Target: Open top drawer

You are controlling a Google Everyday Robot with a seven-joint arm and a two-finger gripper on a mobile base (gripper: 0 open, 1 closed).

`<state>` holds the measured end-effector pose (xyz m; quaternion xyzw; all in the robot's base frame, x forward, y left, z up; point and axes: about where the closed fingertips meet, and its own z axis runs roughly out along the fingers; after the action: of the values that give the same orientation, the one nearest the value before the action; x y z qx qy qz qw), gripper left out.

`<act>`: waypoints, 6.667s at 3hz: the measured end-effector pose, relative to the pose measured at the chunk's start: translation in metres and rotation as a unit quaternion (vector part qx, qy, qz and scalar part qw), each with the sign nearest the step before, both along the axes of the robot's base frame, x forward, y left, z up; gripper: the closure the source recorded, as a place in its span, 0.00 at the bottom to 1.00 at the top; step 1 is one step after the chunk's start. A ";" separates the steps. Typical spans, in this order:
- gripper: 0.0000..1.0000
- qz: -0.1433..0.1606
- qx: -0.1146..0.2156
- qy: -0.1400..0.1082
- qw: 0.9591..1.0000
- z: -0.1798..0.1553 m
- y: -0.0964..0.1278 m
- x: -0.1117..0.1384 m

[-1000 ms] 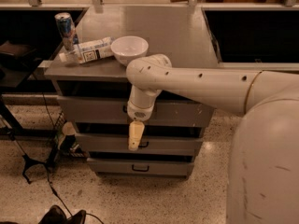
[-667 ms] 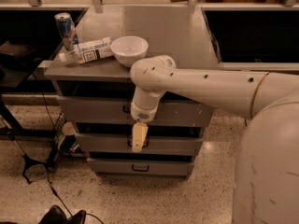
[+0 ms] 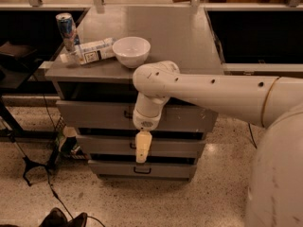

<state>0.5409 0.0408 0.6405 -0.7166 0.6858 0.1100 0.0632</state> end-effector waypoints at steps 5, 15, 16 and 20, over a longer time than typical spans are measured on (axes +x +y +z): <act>0.00 0.034 -0.017 0.031 0.999 0.009 -0.023 -0.077; 0.00 0.067 0.013 -0.011 0.998 0.039 0.039 -0.123; 0.00 0.067 0.013 -0.011 0.998 0.039 0.038 -0.123; 0.00 0.028 -0.023 0.026 0.999 0.002 -0.002 -0.115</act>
Offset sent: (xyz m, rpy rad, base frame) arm -0.0626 -0.0237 0.0136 -0.0248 0.0416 0.0668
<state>0.4258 0.0391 0.6429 -0.7337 0.6692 0.1149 0.0257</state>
